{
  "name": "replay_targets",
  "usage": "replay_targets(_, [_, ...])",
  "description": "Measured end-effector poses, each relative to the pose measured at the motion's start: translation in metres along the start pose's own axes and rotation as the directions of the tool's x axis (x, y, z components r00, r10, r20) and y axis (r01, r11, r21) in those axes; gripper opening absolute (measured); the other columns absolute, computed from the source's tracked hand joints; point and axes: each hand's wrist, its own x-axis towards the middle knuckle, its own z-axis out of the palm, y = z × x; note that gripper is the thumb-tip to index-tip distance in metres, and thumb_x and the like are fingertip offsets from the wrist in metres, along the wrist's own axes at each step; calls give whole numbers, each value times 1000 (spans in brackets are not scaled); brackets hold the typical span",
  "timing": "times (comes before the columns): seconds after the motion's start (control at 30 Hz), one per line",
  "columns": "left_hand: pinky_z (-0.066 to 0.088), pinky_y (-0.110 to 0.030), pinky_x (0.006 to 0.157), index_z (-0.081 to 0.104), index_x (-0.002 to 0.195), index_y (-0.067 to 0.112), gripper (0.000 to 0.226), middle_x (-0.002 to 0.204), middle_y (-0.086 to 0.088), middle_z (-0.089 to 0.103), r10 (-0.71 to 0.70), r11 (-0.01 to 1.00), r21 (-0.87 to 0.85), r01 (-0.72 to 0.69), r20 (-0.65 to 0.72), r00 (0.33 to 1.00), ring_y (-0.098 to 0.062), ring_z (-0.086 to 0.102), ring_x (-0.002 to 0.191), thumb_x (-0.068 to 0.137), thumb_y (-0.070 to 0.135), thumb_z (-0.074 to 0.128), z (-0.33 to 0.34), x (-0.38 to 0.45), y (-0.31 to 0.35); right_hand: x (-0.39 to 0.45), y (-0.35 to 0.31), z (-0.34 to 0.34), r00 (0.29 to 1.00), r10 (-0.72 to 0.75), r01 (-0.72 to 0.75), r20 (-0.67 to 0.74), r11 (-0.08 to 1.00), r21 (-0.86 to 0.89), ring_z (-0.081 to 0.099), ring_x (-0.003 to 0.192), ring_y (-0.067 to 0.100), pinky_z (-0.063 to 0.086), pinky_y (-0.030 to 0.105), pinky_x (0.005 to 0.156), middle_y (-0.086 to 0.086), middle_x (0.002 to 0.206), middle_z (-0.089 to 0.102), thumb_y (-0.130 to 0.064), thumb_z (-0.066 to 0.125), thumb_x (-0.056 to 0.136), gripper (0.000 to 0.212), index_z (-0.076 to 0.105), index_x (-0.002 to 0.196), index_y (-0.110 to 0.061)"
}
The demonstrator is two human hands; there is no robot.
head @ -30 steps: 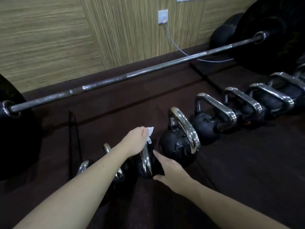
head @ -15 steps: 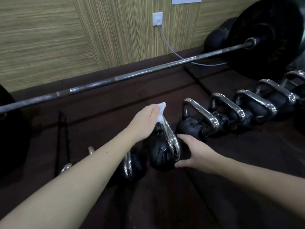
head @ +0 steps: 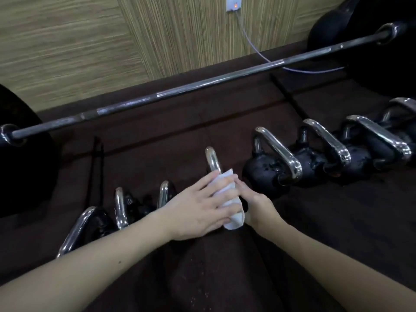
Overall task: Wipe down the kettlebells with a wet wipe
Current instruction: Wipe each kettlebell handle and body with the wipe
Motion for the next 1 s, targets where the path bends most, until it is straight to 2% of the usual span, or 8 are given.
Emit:
replay_targets(0.13, [21, -49, 129, 56, 143, 22, 55, 158, 0, 46, -374, 863, -331, 382, 89, 923, -25, 22, 161, 109, 55, 28, -4, 20, -37, 5, 5, 5, 999, 35, -35, 1, 999, 5, 35, 151, 9, 35, 32, 123, -9, 165, 36, -26, 100, 57, 124, 32, 161, -34])
replay_targets(0.27, [44, -35, 96, 60, 117, 31, 32, 123, 8, 59, -636, 213, -758, 617, 371, 676, -8, 58, 108, 106, 51, 38, 1, 56, -71, 6, 13, 5, 1000, -4, 4, -3, 1000, -5, 20, 154, 3, 16, 9, 119, -17, 166, 23, -31, 98, 61, 119, 27, 156, -43])
replay_targets(0.33, [42, -33, 85, 59, 110, 33, 24, 109, 8, 60, -651, 113, -784, 611, 406, 642, -7, 57, 92, 104, 50, 42, 1, 59, -72, 6, 18, 8, 1000, -22, 22, -11, 1000, -3, 20, 154, 1, 11, 1, 115, -17, 166, 24, -32, 98, 62, 118, 28, 156, -43])
replay_targets(0.4, [44, -35, 97, 56, 123, 32, 25, 127, 10, 57, -622, 187, -766, 615, 392, 678, -7, 57, 113, 108, 47, 43, 0, 52, -65, 5, 17, 8, 999, -25, 25, -24, 1000, 1, 20, 154, -2, 13, 4, 117, -18, 166, 26, -30, 99, 62, 117, 31, 156, -43])
replay_targets(0.5, [13, -41, 131, 48, 145, 25, 44, 165, 2, 34, -501, 602, -595, 532, 236, 833, -20, 9, 163, 110, 50, 38, -8, 32, -44, 5, 14, 7, 1000, 3, -1, -23, 998, 57, 26, 153, 0, 28, 21, 123, -18, 165, 32, -25, 100, 60, 116, 38, 157, -41])
replay_targets(0.67, [8, -52, 132, 60, 141, 21, 49, 153, -3, 51, -85, 986, -133, 98, 104, 991, -35, 17, 162, 105, 53, 47, -13, 11, -6, 1, 5, 1, 999, -23, 24, -49, 999, 28, 37, 151, 11, 38, 40, 122, -9, 162, 43, -7, 77, 87, 78, 46, 155, -28])
replay_targets(0.87, [14, -50, 131, 54, 140, 26, 55, 153, 2, 47, -269, 913, -300, 276, 63, 961, -26, 21, 161, 105, 64, 35, 0, 17, -44, 3, 9, 6, 997, -8, 13, -75, 998, 69, 32, 151, 0, 39, 31, 120, -24, 161, 35, -28, 100, 61, 120, 29, 150, -65])
replay_targets(1.0, [36, -33, 113, 55, 128, 28, 30, 139, 16, 46, -566, 436, -724, 534, 240, 789, -8, 42, 134, 107, 46, 44, 6, 40, -60, 1, 10, 6, 999, 11, -7, -53, 997, 73, 25, 154, 4, 30, 31, 126, -21, 162, 29, -22, 100, 60, 114, 38, 154, -43])
